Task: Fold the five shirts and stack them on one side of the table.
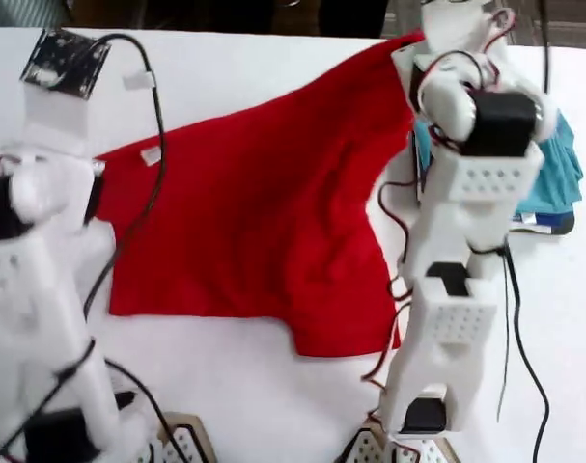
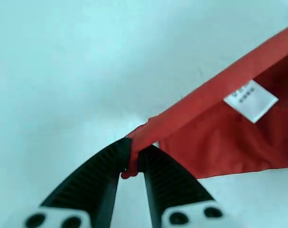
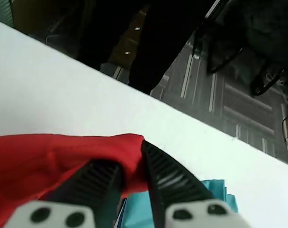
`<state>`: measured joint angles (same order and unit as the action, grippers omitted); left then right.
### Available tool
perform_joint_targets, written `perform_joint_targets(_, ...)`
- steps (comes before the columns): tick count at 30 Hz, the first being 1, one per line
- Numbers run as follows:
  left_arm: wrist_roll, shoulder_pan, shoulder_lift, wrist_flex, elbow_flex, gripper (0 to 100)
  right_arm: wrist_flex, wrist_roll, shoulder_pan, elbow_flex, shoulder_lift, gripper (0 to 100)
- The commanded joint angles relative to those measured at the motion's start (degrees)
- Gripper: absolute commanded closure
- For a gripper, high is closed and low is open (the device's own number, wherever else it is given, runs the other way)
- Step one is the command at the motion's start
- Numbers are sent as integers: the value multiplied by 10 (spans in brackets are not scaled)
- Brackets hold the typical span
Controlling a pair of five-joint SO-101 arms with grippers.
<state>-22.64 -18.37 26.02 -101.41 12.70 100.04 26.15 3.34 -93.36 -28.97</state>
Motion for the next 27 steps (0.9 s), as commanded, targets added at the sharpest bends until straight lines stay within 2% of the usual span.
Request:
perform_joint_targets(1, -4, -7, 89, -10, -24, 974, 12, 3, -26, -17, 87, 979)
perform_joint_targets(11, -5, -11, 287, -10, -37, 975, 12, 3, -83, -18, 245, 979)
perform_joint_targets(21, -1, -11, 300, -9, -28, 975, 12, 1, -33, -8, 400, 979)
perform_joint_targets(27, -1, -11, 299, -8, -28, 975, 9, 1, -17, 108, 454, 979)
